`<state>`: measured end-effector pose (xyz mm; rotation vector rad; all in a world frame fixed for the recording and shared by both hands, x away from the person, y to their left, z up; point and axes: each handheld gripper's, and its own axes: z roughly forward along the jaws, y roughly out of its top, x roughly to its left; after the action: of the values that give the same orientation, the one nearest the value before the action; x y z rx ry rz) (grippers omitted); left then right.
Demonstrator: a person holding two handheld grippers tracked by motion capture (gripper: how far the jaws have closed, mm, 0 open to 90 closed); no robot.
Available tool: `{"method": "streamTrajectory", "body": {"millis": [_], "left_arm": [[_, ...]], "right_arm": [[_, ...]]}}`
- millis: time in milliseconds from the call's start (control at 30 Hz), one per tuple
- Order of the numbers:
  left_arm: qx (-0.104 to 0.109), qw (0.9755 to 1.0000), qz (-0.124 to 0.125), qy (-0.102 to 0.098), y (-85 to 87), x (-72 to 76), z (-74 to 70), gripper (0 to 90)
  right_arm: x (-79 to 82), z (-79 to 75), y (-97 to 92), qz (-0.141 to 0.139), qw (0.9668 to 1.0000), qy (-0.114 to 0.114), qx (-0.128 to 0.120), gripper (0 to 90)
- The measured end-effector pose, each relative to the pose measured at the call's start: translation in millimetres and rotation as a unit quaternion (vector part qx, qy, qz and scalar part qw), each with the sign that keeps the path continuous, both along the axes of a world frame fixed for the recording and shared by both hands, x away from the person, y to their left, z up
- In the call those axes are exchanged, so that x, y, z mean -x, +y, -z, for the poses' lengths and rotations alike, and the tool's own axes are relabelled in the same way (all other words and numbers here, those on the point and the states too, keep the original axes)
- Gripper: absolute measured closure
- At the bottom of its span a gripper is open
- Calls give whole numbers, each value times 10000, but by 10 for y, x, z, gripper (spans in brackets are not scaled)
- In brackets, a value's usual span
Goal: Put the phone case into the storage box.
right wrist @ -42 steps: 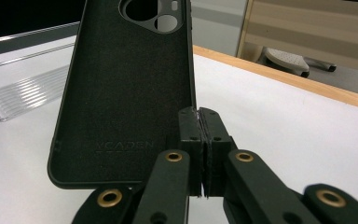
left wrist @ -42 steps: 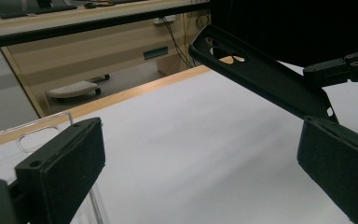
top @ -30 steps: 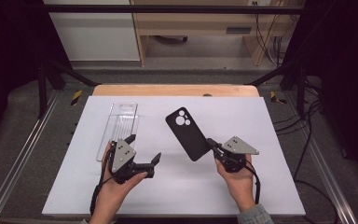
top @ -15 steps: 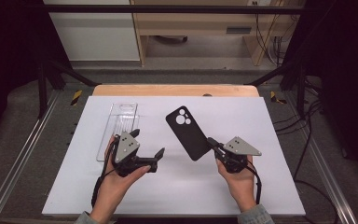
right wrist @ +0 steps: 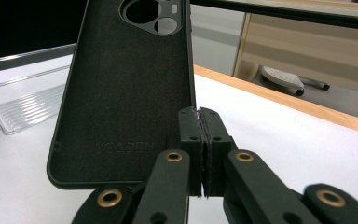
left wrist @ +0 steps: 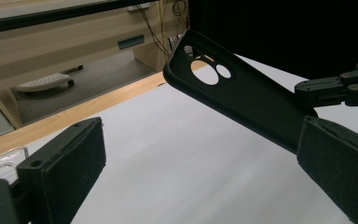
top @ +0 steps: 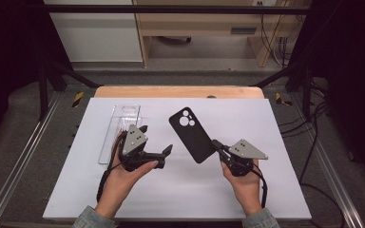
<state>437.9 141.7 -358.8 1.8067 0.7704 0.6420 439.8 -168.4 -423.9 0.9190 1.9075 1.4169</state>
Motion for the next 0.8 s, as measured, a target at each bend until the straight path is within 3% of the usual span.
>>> {"method": "streamTrajectory", "body": {"millis": [800], "left_arm": [[-13, 9999, 66, 142, -27, -151, -81, 8]], "right_arm": [[62, -11, -45, 20, 10000, -66, -4, 892]]}}
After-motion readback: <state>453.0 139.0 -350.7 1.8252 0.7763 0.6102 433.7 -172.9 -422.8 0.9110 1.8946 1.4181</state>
